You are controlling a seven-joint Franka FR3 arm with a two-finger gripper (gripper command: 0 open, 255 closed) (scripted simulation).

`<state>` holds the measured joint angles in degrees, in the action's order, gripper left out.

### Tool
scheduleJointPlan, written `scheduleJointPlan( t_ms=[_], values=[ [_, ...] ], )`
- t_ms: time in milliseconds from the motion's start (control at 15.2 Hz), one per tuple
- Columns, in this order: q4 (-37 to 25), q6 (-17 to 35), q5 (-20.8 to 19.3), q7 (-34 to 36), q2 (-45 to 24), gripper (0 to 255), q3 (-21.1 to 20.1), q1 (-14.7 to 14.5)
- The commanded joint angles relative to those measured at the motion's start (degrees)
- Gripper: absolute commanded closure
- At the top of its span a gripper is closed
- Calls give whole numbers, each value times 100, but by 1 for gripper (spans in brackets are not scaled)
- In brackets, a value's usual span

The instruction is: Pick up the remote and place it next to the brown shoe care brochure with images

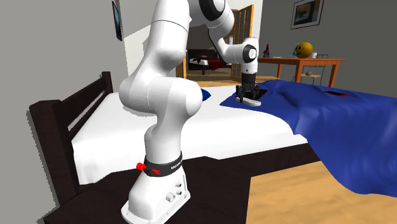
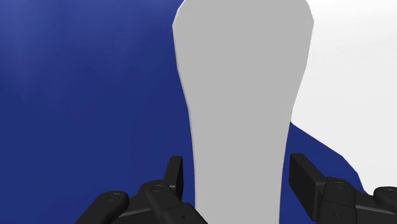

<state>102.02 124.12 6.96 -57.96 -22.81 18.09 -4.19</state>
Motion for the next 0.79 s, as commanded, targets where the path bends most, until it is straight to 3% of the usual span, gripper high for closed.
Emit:
scheduleJointPlan(
  t_ms=[0, 264, 330, 726],
  values=[
    [1, 8, 2, -1, -3, 255, -1, 0],
    [1, 8, 2, -1, -3, 255, -1, 0],
    [0, 8, 2, -1, -3, 0, -1, 1],
    [-71, -150, -35, 22, 88, 0, 16, -13]
  ],
)
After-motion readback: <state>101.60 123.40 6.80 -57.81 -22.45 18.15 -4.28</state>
